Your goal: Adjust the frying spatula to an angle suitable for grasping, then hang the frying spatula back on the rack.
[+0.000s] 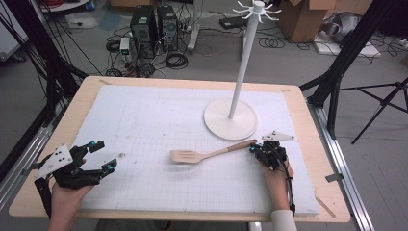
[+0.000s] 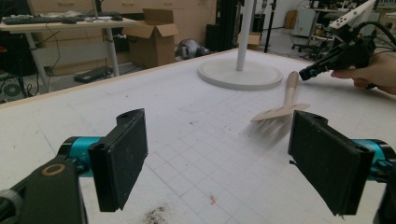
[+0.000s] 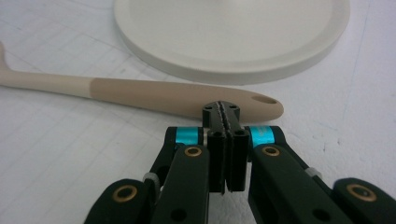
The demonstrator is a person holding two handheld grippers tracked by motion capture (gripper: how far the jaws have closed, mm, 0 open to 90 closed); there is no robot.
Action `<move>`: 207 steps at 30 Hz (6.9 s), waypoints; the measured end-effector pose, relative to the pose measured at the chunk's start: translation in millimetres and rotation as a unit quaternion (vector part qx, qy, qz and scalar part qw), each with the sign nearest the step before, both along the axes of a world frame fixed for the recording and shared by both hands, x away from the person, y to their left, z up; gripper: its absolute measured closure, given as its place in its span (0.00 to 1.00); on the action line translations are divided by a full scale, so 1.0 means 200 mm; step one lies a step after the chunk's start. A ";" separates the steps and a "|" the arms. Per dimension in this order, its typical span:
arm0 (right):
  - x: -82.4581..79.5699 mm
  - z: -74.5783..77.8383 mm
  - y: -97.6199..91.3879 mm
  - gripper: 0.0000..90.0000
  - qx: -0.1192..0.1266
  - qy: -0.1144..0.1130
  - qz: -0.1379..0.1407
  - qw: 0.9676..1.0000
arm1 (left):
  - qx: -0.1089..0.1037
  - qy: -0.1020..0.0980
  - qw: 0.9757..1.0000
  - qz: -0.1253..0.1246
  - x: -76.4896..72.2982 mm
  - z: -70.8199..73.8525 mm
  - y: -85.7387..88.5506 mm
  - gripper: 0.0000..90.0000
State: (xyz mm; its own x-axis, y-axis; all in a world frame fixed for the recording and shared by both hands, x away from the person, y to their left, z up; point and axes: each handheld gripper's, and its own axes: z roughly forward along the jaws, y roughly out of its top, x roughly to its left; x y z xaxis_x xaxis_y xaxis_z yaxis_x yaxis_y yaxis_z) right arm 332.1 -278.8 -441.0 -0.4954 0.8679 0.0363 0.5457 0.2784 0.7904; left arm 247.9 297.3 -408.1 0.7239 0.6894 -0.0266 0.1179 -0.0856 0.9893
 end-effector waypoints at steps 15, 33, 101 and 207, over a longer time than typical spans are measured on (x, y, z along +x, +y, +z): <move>-0.20 0.07 -0.04 0.94 0.043 -0.050 0.048 0.997 | -0.010 0.017 1.000 0.006 0.01 0.00 0.01 0.22; -0.38 0.04 -0.14 0.43 0.106 -0.086 0.047 0.990 | -0.037 0.025 0.999 -0.014 0.03 0.00 -0.01 0.21; -0.40 0.11 -0.25 0.16 0.170 -0.118 0.044 0.977 | 0.024 0.042 0.993 -0.103 0.24 0.22 -0.36 0.20; -0.41 0.07 -0.35 0.17 0.210 -0.102 0.033 0.972 | 0.389 0.217 0.872 -0.204 0.69 -0.01 -1.66 0.61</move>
State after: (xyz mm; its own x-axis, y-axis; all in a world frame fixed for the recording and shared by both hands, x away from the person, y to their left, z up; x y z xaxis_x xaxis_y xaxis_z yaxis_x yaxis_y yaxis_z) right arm 249.4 -348.1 -426.1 -0.5831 0.7643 0.2755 0.3573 -0.0632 0.9318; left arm 386.6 -35.5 -409.3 0.9511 0.3088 0.0016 0.2698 -0.8336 0.4819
